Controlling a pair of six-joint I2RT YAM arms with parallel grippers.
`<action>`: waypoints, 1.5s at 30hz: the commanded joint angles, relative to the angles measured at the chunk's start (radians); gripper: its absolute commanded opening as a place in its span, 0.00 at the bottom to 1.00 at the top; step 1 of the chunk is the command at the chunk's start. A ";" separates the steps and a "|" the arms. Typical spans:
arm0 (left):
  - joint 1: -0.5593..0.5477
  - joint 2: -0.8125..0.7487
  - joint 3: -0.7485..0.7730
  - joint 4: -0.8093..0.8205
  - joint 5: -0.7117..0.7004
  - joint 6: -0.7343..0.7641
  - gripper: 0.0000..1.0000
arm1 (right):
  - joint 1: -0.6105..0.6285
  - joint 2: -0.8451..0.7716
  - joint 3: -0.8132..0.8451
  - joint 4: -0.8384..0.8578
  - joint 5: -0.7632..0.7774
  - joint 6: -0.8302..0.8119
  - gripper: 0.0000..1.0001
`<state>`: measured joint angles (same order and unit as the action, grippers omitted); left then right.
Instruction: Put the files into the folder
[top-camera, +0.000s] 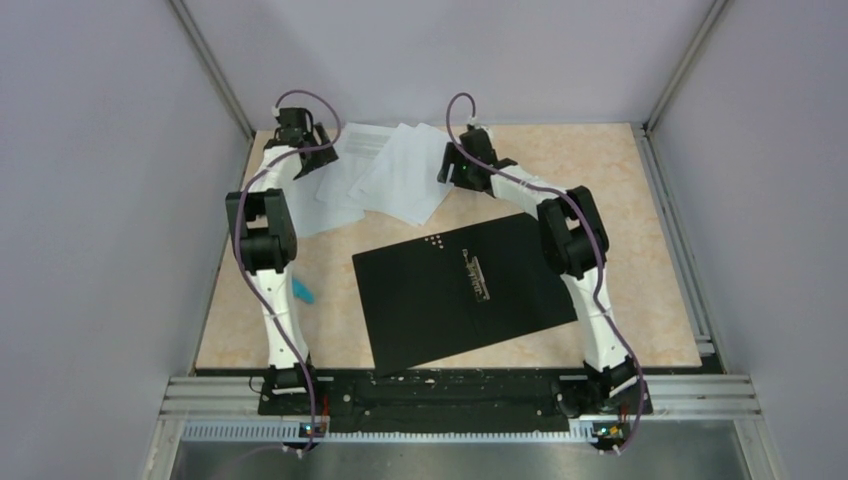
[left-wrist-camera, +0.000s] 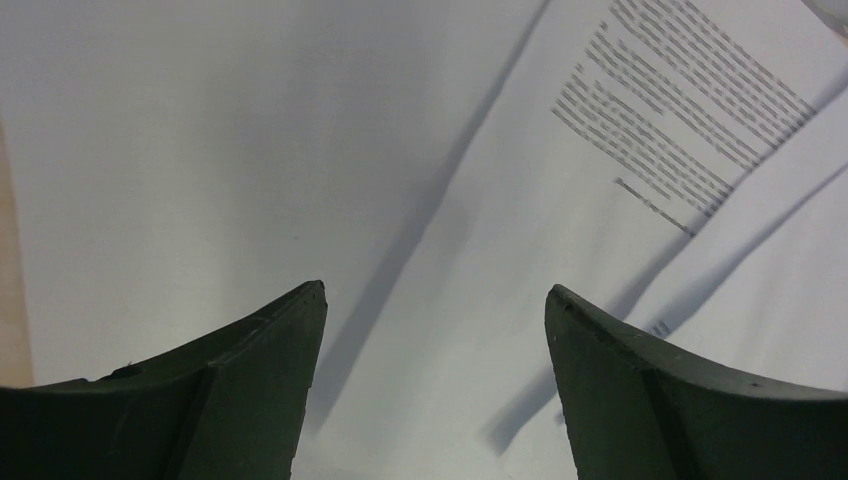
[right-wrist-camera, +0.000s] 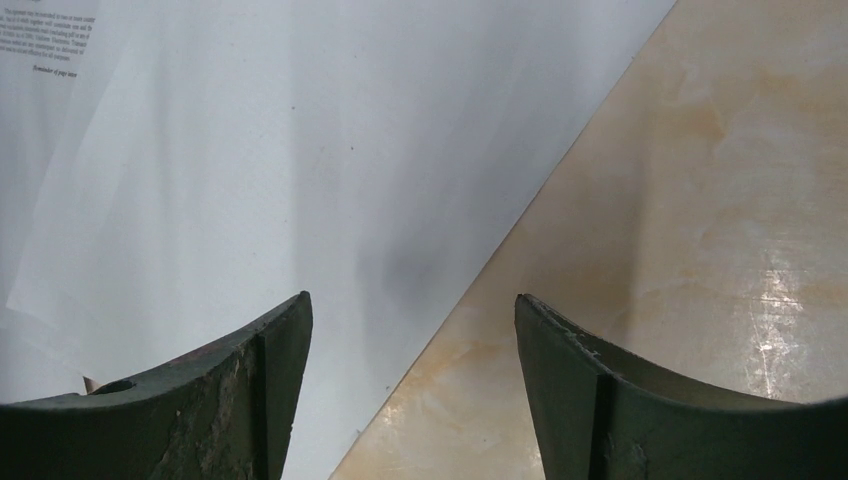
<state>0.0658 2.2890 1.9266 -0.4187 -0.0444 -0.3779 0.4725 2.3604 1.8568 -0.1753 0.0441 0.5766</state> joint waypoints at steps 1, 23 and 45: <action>0.030 0.047 0.075 0.017 0.053 -0.013 0.85 | -0.011 0.049 0.098 -0.035 0.032 -0.016 0.74; 0.037 0.212 0.260 -0.085 0.597 -0.090 0.86 | -0.011 0.290 0.446 -0.172 -0.125 -0.046 0.77; -0.008 0.072 0.033 -0.161 0.674 -0.030 0.78 | 0.032 0.357 0.516 -0.218 -0.313 -0.106 0.78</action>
<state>0.0761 2.4176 2.0048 -0.5072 0.6178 -0.4416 0.4648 2.6587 2.3581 -0.3042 -0.2207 0.4900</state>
